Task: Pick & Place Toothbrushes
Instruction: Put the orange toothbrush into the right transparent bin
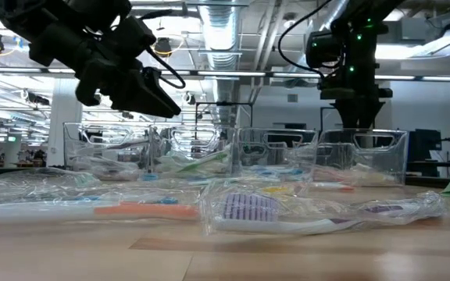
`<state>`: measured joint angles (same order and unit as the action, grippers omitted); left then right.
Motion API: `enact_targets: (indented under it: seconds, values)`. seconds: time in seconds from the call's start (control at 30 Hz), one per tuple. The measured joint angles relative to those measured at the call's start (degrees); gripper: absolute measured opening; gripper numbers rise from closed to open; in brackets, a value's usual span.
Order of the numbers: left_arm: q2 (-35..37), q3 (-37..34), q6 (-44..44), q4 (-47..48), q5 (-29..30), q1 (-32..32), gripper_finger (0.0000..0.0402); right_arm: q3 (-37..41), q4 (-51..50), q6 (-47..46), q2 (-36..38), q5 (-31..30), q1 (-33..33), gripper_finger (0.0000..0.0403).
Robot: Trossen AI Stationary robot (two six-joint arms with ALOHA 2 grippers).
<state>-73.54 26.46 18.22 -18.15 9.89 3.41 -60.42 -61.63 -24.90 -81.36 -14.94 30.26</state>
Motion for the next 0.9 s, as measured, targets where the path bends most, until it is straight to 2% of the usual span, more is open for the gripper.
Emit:
enact_targets:
  seconds: [0.1,0.23,0.4,0.57,0.67,0.8,0.9]
  values:
    - [0.0,0.0,0.0,0.0,0.0,-1.0,0.0144,0.0,-0.5,3.0,0.0,0.3,-1.3,0.0256]
    - [0.0,0.0,0.0,0.0,-0.1,-1.3,0.0144,0.0,-1.3,4.3,1.2,-0.3,-4.4,0.026]
    - [0.0,0.0,0.0,0.0,-0.2,-1.1,0.0144,0.0,-1.3,3.6,7.6,-2.2,-10.0,0.0259]
    - [0.0,0.0,-1.4,0.0,-0.4,-1.1,0.0144,0.0,1.5,3.9,14.8,-2.9,-19.8,0.026]
    - [0.0,0.0,-2.4,-0.1,-2.6,-1.1,0.0144,0.0,4.9,3.9,17.0,-3.0,-26.8,0.026]
    - [0.0,0.0,-2.5,0.0,-5.0,-1.1,0.0144,0.0,9.2,3.1,16.1,-3.0,-36.8,0.026]
    - [0.0,0.0,-2.6,0.0,-5.4,-1.1,0.0144,0.0,13.1,2.1,12.5,-3.2,-42.9,0.026]
